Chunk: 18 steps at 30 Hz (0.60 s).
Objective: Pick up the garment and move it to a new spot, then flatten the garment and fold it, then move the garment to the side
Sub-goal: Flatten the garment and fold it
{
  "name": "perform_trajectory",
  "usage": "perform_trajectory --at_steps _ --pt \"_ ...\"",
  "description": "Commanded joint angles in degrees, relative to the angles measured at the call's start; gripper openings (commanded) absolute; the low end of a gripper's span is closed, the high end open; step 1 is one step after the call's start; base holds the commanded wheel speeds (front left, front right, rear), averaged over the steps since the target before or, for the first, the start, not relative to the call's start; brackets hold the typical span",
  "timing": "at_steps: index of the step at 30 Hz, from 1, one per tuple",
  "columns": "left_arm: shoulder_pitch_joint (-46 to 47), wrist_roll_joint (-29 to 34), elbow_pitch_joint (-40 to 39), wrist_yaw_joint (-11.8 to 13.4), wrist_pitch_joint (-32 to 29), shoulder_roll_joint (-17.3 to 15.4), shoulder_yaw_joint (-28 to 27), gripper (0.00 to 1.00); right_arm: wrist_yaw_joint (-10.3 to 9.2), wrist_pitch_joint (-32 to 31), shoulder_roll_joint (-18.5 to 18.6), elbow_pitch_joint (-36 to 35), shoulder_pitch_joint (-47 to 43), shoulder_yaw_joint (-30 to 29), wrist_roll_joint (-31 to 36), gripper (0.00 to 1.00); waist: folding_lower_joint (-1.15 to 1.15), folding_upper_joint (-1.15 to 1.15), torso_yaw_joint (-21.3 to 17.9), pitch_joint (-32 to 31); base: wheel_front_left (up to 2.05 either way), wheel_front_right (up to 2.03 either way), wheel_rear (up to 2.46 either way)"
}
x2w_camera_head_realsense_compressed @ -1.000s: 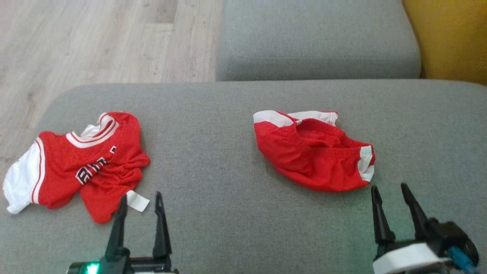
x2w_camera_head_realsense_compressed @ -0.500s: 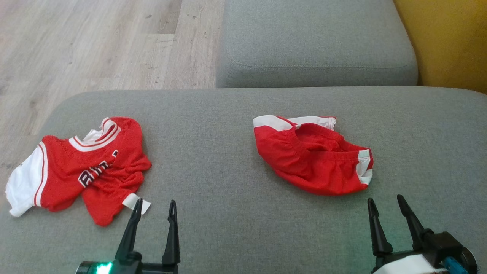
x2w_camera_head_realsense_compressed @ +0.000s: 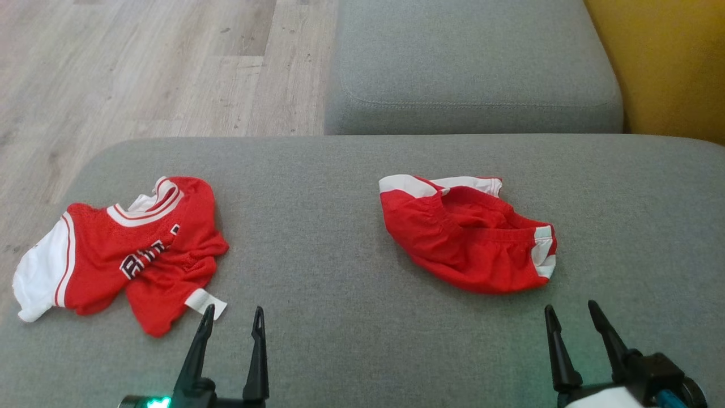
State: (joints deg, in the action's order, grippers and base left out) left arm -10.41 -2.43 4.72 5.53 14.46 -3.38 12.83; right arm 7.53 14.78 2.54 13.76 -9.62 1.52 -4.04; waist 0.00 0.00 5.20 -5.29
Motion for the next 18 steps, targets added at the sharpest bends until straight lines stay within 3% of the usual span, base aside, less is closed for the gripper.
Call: perform_trajectory --at_steps 1,18 --pt "1.95 0.70 -1.44 0.23 0.53 0.48 -2.06 1.00 -0.04 0.22 0.33 -1.48 1.14 1.52 -0.40 1.00 0.00 0.00 0.06 -0.11 0.00 0.00 0.00" --pt "1.90 0.92 -0.13 0.28 0.53 0.49 -1.76 1.00 -0.04 0.22 0.33 -1.26 0.96 2.32 -0.40 1.00 0.00 0.00 -0.27 0.04 0.00 0.00 0.00"
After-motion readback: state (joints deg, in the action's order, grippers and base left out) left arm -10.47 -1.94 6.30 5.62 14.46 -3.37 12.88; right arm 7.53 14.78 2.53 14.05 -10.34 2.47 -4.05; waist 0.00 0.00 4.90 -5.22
